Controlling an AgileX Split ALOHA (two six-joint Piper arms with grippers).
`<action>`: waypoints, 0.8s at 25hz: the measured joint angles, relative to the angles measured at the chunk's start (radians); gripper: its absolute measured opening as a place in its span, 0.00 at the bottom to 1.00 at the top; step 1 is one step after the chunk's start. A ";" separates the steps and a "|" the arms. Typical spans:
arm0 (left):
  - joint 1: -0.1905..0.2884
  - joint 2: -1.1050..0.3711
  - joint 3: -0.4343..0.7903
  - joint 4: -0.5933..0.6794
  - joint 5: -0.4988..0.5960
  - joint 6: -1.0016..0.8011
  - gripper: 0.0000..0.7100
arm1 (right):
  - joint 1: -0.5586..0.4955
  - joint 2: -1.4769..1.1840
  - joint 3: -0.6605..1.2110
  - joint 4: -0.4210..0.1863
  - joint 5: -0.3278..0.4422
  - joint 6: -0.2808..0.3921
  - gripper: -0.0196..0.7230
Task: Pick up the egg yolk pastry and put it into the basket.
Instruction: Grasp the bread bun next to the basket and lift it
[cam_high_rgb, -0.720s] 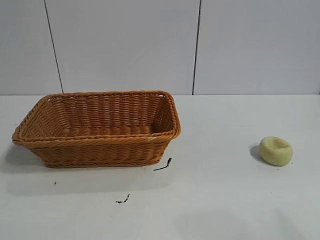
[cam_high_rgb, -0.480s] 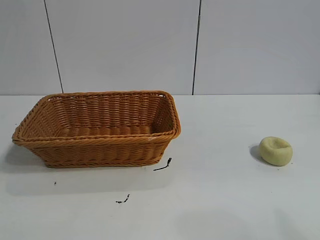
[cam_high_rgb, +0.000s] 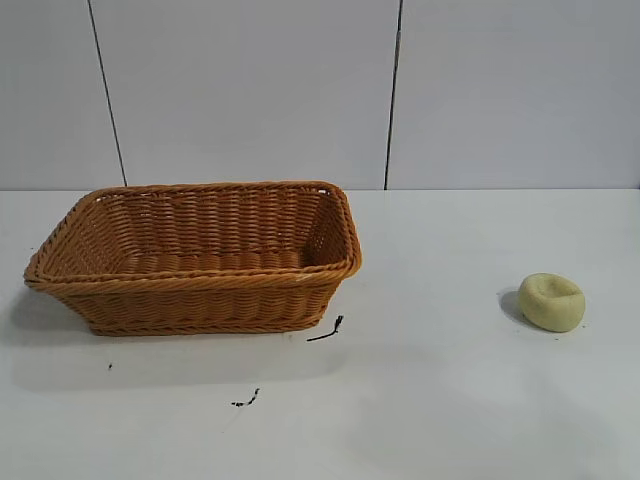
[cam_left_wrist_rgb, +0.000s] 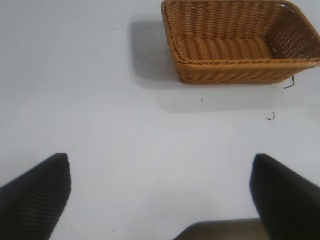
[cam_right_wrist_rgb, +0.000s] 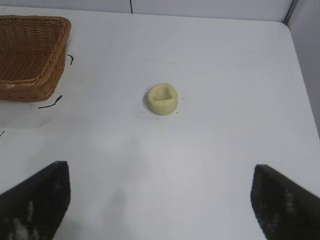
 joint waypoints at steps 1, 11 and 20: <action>0.000 0.000 0.000 0.000 0.000 0.000 0.98 | 0.000 0.069 -0.031 -0.002 -0.004 0.000 0.95; 0.000 0.000 0.000 0.000 0.000 0.000 0.98 | 0.000 0.686 -0.274 -0.013 -0.011 -0.030 0.95; 0.000 0.000 0.000 0.000 0.000 0.000 0.98 | 0.000 1.149 -0.511 -0.016 -0.014 -0.069 0.95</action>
